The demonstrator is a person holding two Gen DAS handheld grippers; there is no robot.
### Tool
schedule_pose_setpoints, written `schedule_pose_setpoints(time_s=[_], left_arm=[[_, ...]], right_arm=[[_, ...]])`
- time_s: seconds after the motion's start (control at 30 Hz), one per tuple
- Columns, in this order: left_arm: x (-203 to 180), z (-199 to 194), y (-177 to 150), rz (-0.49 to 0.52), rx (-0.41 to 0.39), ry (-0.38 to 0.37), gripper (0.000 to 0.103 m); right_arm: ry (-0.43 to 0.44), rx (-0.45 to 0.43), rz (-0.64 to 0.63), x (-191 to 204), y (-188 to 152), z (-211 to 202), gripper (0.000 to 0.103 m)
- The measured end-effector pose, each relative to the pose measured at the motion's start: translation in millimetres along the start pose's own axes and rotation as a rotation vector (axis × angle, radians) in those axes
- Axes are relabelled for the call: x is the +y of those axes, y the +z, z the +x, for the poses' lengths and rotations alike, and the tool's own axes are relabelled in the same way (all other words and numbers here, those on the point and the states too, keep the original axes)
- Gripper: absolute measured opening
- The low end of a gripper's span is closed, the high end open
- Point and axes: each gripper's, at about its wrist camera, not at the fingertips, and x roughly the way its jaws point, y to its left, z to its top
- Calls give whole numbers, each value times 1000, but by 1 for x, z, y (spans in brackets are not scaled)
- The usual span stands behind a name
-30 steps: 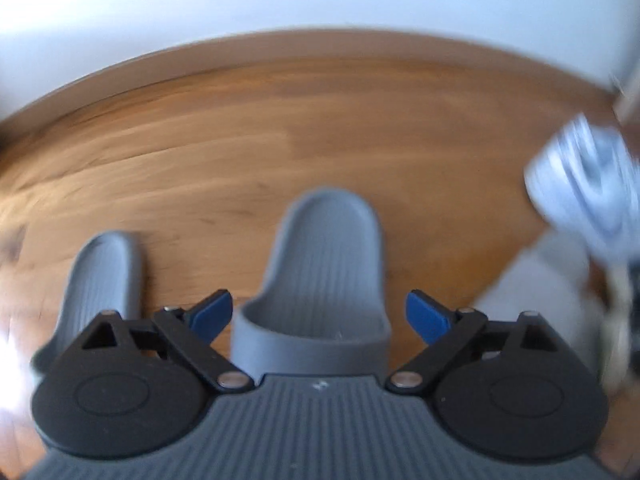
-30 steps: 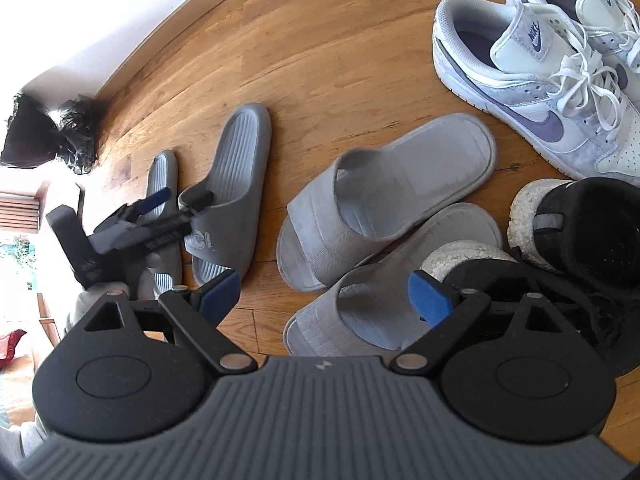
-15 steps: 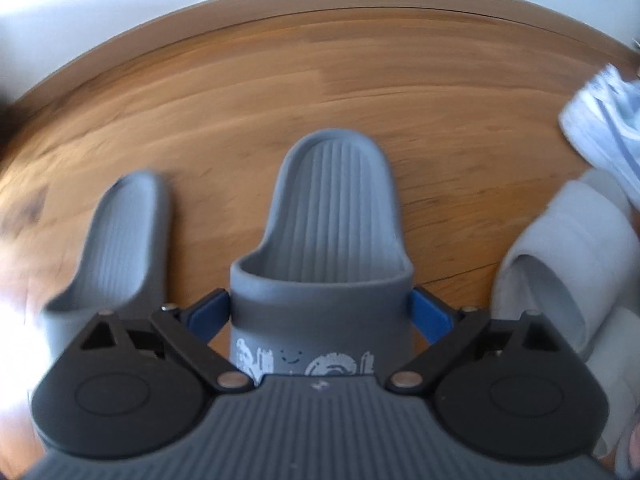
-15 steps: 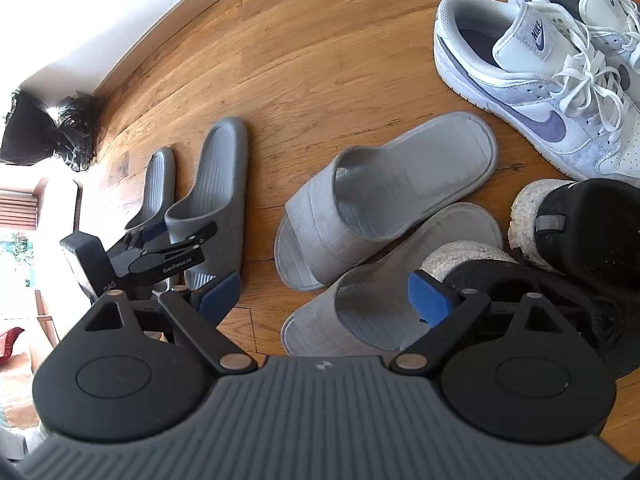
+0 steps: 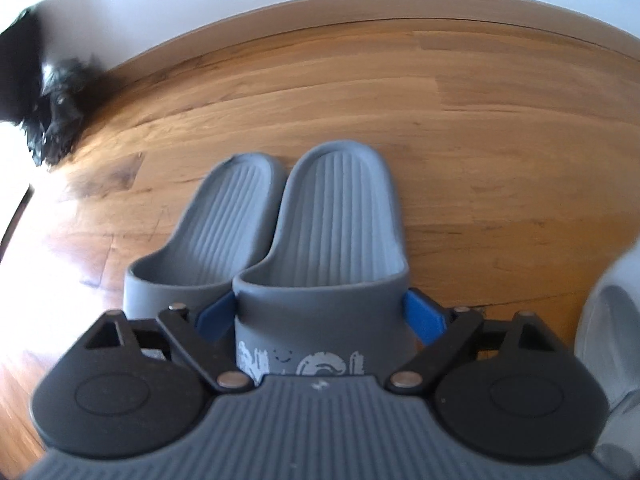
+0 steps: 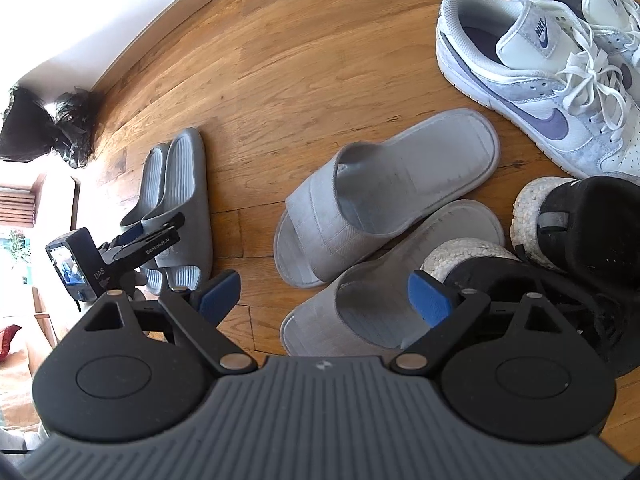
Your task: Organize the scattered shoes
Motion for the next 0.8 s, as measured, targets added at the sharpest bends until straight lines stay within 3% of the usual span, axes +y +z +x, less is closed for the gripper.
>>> schedule_pose_setpoints(time_s=[0.1,0.2,0.37,0.47,0.6,0.67,0.8], left_arm=[[-10,-3,5,38,-12,35,90],[-14,-16,12,63,-33,8,91],[-25,-40,12,136,-79,-169,93],[-54,-51,15,225,-81,-315,93],[-86,-60,17,305,-82,-411,93],[-114,-70,20,361,-94,-510,93],[-146,-67,35,341,-62,-628,94]], right_arm=[[4,-1,-4,1,0,0,92],[6,-6,-3,0,1,-2,92],[8,-32,15,-4,2,-10,92],[12,-48,21,-6,2,-14,92],[14,-70,31,-10,1,-20,92],[7,-86,45,-13,2,-23,92],[-11,-128,99,-27,5,-32,92]])
